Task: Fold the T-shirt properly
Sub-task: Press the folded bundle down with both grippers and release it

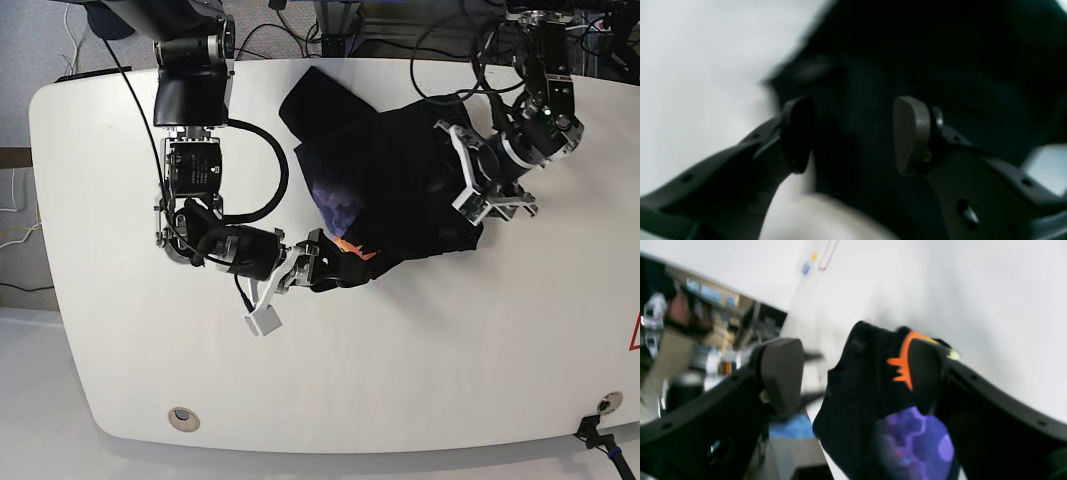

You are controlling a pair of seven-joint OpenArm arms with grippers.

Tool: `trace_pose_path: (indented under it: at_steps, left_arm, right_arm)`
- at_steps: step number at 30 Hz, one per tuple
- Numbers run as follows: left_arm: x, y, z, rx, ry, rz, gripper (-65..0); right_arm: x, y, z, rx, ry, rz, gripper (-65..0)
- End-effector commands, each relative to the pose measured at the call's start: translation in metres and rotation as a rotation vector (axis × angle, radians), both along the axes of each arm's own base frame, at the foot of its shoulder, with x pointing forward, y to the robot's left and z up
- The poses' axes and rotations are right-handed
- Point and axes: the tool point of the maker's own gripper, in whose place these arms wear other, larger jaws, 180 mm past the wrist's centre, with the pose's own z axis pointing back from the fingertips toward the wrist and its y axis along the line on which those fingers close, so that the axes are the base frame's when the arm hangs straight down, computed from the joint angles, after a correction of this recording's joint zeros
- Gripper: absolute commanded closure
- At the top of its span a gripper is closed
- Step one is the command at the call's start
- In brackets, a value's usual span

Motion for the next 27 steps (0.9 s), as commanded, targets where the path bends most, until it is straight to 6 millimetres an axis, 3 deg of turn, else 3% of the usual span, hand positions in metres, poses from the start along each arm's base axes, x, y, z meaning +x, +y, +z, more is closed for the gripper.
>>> trace_pose_path:
  at_steps: [1, 6, 15, 21, 24, 27]
  left_arm:
    - [-0.003, -0.017, 0.004, -0.051, -0.014, -0.019, -33.9]
    - [-0.014, -0.031, -0.008, -0.096, 0.029, -0.011, -33.9]
    - [-0.018, -0.025, -0.038, -0.114, 0.112, 0.010, -33.9]
    - [-0.015, -0.019, -0.054, -0.122, 0.137, 0.006, -33.9]
    - [-0.012, -0.011, -0.055, -0.105, 0.139, 0.010, -33.9]
    - [-0.009, -0.009, -0.054, -0.098, 0.133, 0.007, -33.9]
  right_arm:
    - [0.020, -0.002, 0.020, 0.077, -0.057, -0.070, -47.0]
    - [0.028, 0.003, -0.002, 0.133, 0.027, -0.124, -43.6]
    - [0.030, 0.004, -0.054, 0.162, 0.197, -0.191, -15.2]
    - [0.025, -0.001, -0.084, 0.088, 0.245, -0.210, -11.9]
    - [0.025, 0.001, -0.075, 0.109, 0.237, -0.194, -11.8]
    - [0.031, 0.005, -0.037, 0.208, 0.186, -0.156, -11.8]
